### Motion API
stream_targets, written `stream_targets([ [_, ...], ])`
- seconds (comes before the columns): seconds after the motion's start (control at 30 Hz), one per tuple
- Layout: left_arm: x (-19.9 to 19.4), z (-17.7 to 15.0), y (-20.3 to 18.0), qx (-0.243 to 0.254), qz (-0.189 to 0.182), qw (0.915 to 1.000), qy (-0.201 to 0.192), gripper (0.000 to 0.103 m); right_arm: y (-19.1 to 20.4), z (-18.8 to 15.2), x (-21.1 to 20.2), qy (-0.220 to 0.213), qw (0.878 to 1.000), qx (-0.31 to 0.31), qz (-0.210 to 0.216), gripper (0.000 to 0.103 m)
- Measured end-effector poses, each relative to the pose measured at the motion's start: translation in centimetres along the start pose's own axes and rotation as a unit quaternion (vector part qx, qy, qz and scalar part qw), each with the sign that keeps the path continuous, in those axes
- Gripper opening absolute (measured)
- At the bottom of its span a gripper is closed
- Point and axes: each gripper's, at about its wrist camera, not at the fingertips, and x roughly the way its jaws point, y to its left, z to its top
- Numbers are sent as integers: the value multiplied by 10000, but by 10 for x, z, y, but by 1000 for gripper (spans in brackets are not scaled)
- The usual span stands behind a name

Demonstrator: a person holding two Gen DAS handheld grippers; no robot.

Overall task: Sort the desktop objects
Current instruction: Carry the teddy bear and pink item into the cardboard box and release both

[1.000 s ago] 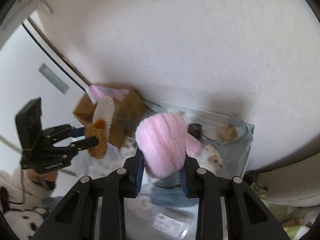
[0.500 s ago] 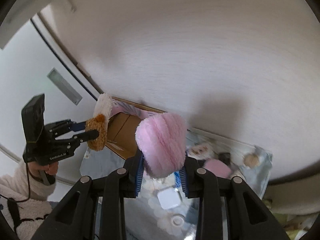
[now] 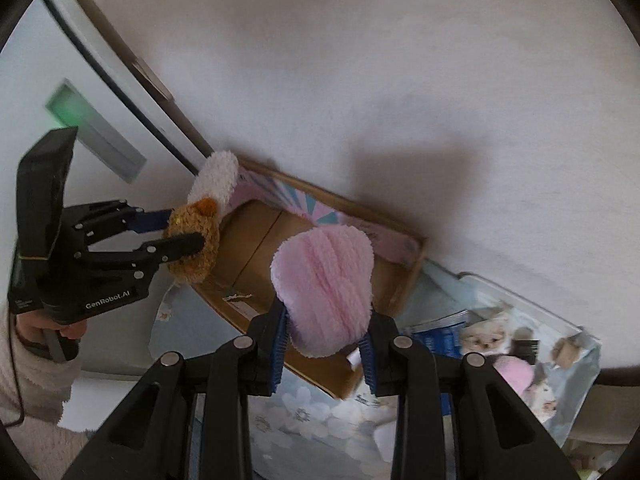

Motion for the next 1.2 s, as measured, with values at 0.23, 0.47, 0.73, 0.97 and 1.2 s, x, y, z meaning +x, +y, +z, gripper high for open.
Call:
stream_targets([
  [0.23,36,-1,27,-267,-149,9978,588,31,0,8,48,747,9966,234,-243,29],
  [0.47,55,-1,35,-347,-297,9954,838,31,0,5,75,1091,9929,297,-364,29],
  [0.73,66,-5,38,-373,-349,9939,977,31,3,6,79,1144,9924,318,-339,29],
  [0.97,59,-4,38,-372,-329,9959,751,71,6,8,79,989,9939,302,-396,49],
  [1.2,42,2,37,-286,125,9985,445,102,-2,-1,72,962,9940,527,-33,89],
])
